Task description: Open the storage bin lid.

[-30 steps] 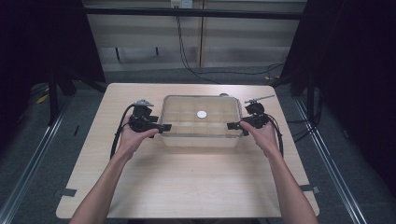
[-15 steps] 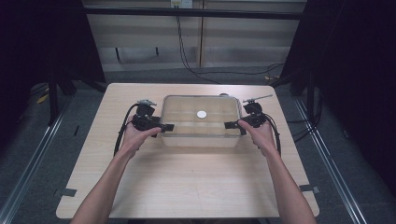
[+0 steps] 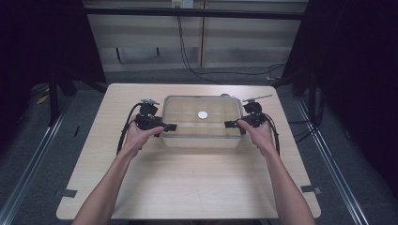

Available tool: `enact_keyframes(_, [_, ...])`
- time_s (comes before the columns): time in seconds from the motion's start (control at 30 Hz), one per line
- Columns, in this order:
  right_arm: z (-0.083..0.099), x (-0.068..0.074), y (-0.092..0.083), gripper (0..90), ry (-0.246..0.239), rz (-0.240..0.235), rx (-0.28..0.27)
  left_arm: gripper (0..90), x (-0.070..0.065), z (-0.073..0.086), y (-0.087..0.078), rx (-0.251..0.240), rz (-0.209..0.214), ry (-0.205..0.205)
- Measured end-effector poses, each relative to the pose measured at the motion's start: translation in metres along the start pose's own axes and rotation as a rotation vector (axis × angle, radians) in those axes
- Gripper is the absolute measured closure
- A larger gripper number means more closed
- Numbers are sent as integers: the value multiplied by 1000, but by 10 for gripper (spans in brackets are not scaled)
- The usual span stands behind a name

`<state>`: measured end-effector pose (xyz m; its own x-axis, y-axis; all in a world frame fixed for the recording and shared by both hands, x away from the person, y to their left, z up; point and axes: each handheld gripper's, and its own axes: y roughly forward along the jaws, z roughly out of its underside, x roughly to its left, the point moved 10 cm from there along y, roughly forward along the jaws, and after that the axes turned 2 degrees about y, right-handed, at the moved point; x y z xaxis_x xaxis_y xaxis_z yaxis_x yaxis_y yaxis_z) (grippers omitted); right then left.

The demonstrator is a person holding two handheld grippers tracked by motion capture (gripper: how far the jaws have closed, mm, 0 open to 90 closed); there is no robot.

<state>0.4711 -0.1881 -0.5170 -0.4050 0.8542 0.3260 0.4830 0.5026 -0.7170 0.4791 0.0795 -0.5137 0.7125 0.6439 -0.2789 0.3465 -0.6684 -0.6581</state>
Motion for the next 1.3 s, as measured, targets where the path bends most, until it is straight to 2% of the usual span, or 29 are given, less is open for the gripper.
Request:
enact_keyframes(0.2, [-2, -1, 1, 101, 19, 10, -25, 193, 2, 0, -2, -30, 6, -3])
enact_keyframes(0.3, [-3, -3, -1, 126, 22, 19, -40, 202, 3, 1, -3, -29, 9, -1])
enact_keyframes(0.7, [-6, -3, -3, 134, 23, 43, -71, 202, 3, 0, -3, -42, 8, -12])
enact_keyframes(0.8, [-8, -2, -6, 141, 28, 33, -87, 201, 4, -1, -3, -54, -5, -11])
enact_keyframes(0.87, [-9, -2, -8, 155, 26, 31, -95, 205, 4, -2, -6, -68, -28, 16])
enact_keyframes(0.97, [-9, -1, -10, 168, 27, 21, -103, 257, 5, -4, -10, -85, -46, 30])
enact_keyframes(1.03, [-9, -1, -11, 176, 34, 13, -112, 298, 4, -5, -11, -91, -36, 32])
enact_keyframes(1.13, [-10, -1, -12, 189, 34, 8, -123, 298, 3, -5, -11, -100, -34, 33])
enact_keyframes(1.23, [-10, -2, -16, 260, 33, 10, -143, 304, 3, -6, -12, -111, -32, 34])
enact_keyframes(1.3, [-11, -3, -20, 308, 51, -16, -171, 341, 4, -7, -15, -133, -27, 25])
